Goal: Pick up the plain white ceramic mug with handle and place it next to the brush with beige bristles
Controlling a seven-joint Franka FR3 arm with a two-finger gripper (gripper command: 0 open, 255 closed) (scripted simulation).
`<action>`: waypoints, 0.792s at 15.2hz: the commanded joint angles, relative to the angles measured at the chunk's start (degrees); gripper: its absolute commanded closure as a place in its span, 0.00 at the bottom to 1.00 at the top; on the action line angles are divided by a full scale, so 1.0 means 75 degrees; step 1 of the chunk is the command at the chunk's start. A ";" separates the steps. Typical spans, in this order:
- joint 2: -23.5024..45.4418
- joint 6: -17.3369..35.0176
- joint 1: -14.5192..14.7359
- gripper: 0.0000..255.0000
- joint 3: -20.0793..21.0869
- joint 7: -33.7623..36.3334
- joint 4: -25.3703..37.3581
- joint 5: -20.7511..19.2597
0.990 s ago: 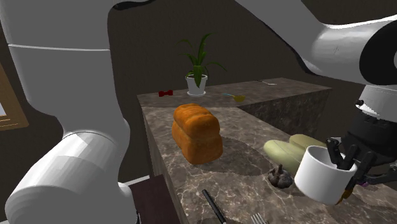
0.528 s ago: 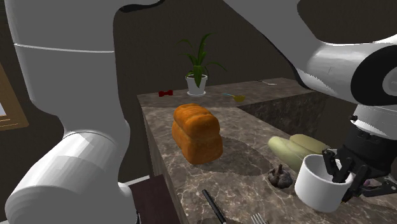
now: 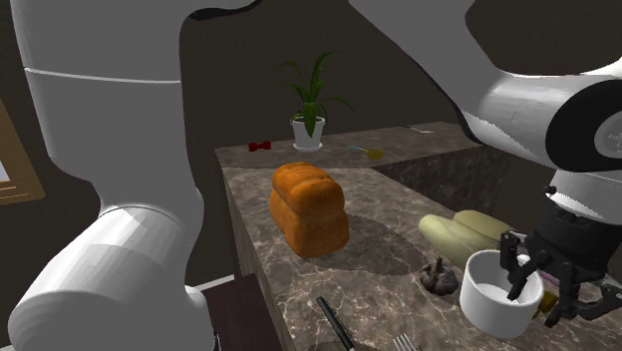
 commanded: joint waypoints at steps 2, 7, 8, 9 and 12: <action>0.0011 0.0003 0.0002 0.00 0.0003 -0.0003 -0.0026 -0.0001; -0.0145 -0.0500 0.0013 0.00 0.0008 0.0016 0.0320 -0.0012; -0.0219 -0.0749 0.0017 0.00 0.0009 0.0020 0.0495 -0.0018; -0.0271 -0.0945 0.0019 0.00 0.0010 0.0023 0.0640 -0.0021; -0.0271 -0.0945 0.0019 0.00 0.0010 0.0023 0.0640 -0.0021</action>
